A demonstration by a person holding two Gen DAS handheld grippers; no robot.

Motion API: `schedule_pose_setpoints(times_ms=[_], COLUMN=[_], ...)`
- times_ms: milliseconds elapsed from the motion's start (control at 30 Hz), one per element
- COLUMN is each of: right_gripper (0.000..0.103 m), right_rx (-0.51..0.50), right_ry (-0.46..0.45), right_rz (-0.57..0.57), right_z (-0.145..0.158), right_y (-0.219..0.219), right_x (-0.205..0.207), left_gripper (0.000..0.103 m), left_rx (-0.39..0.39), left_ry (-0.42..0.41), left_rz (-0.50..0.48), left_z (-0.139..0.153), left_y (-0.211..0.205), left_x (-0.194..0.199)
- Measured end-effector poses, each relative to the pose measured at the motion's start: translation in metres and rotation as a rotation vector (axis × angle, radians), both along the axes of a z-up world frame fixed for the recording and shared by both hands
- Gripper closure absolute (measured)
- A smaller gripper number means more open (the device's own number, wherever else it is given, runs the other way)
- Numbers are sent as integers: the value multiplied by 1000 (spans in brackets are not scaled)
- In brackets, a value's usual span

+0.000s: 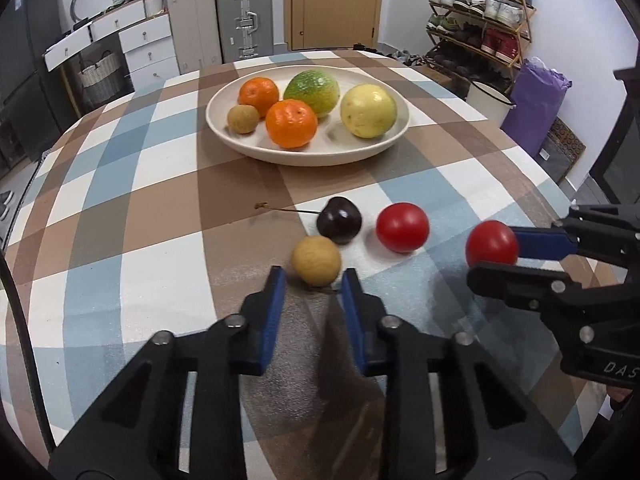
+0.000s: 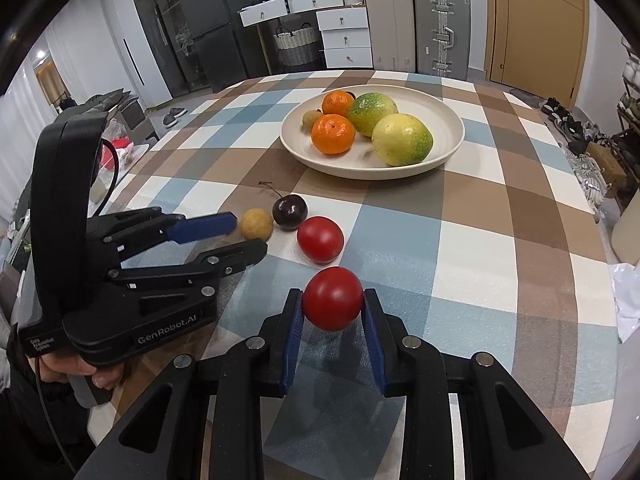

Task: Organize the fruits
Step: 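Grasp the small brown fruit with the left tool while the right tool holds the tomato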

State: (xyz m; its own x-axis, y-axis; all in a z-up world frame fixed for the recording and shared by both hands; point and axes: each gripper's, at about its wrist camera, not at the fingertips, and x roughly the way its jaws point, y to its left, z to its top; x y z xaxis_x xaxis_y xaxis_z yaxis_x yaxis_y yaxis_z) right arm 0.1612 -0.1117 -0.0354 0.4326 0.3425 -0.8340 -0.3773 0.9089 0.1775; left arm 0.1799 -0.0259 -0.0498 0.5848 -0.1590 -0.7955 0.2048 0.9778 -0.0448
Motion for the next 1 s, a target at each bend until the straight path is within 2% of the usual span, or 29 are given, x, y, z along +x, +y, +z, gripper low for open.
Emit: schedule_pose_setpoints(times_ms=[67,500,733,833,1000], right_gripper=[73,73,73,73,73], right_rx=[0,4,31,47,56], right_ry=[-6,-30,-41,-51,-66], right_rz=[-7,-37,-51,-53,-58], right_z=[2,8,9,12,14], right_y=[-1,-7,-15,-17,-19], right_x=[1,5,10,15,22], left_gripper=[86,87,89,98,98], left_rx=[1,-28,-58,-72,-72], left_ry=[-1,-15,-49,-63,-53], left_rz=[-4,-11,-8,-7,-13], left_z=[0,4,15,20,21], left_y=[-2,0,5,8,12], left_x=[-1,-7,-11,-13,-14])
